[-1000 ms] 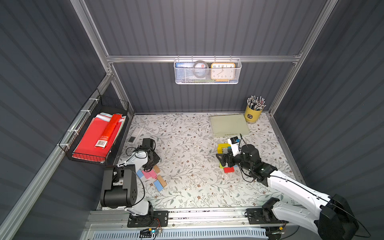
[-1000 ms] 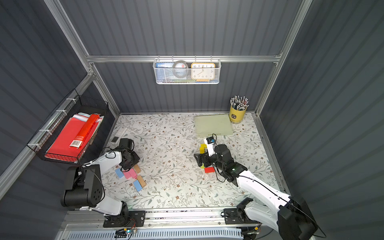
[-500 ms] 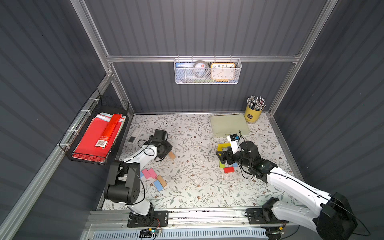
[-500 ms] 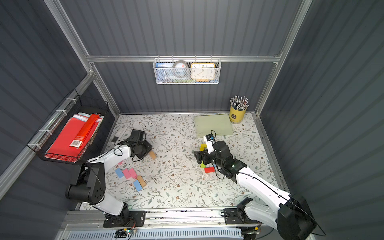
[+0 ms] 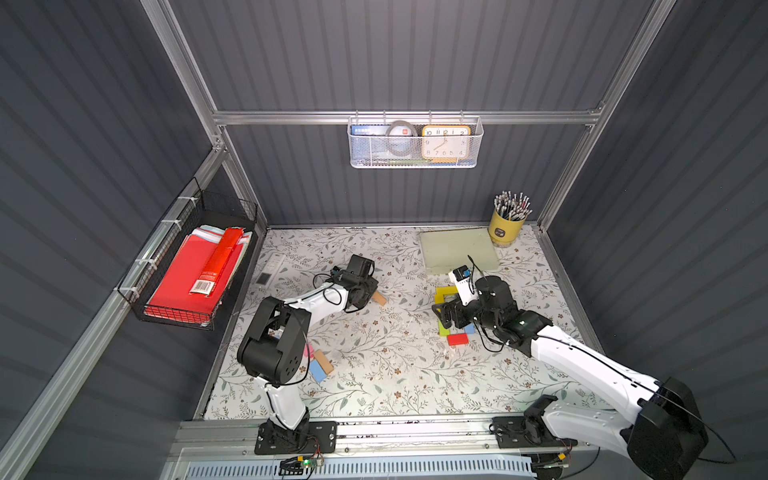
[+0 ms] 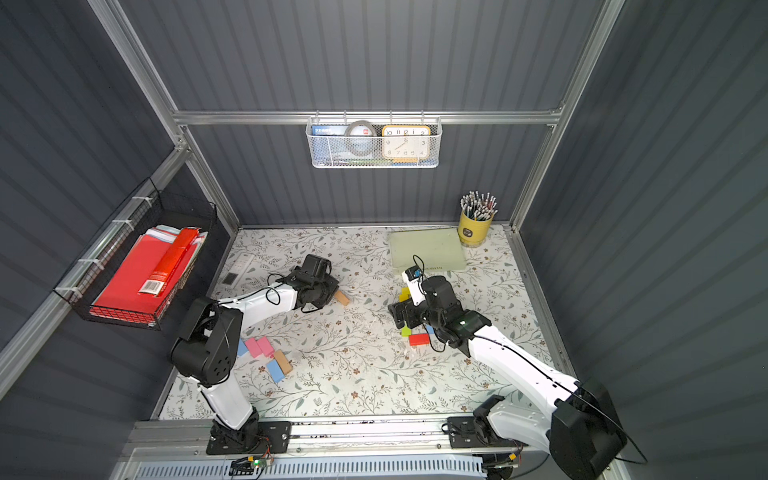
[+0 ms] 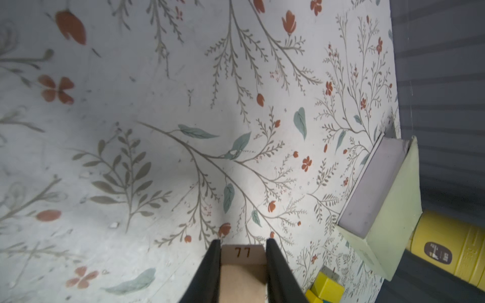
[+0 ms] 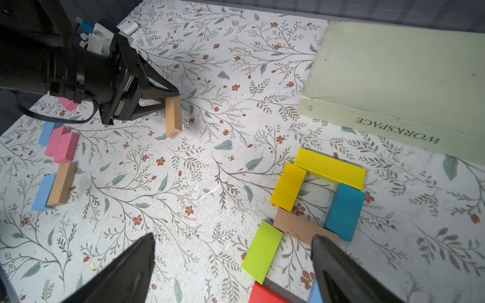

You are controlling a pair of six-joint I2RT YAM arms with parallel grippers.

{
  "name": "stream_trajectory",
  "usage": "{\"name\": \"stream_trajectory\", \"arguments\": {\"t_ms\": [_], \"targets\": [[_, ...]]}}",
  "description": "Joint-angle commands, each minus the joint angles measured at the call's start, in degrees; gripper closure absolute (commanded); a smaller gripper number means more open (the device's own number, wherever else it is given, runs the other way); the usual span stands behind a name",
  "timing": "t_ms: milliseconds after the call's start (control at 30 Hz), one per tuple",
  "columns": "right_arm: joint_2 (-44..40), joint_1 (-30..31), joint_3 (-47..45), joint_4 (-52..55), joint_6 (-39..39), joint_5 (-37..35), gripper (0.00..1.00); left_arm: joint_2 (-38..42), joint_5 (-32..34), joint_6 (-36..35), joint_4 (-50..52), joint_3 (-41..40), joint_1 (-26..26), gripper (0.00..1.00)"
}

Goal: Assemble the number 8 with building blocks
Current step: Place the building block at the center of the board.

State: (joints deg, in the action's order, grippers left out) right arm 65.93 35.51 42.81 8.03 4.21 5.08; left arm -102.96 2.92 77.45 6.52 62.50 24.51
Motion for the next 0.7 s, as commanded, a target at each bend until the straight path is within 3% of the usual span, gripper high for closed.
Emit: {"name": "stream_trajectory", "arguments": {"t_ms": [0, 567, 667], "targets": [[-0.3, 0.2, 0.2, 1.6, -1.6, -0.5, 0.03, -1.1, 3.2, 5.3, -2.2, -0.7, -0.2, 0.86], [2.0, 0.1, -0.7, -0.4, -4.4, 4.5, 0.04, -8.0, 3.2, 8.1, -3.0, 2.0, -0.2, 0.57], [2.7, 0.1, -0.2, -0.6, -5.0, 5.8, 0.04, -6.2, 2.5, 8.1, -3.2, 1.6, -0.2, 0.41]]}}
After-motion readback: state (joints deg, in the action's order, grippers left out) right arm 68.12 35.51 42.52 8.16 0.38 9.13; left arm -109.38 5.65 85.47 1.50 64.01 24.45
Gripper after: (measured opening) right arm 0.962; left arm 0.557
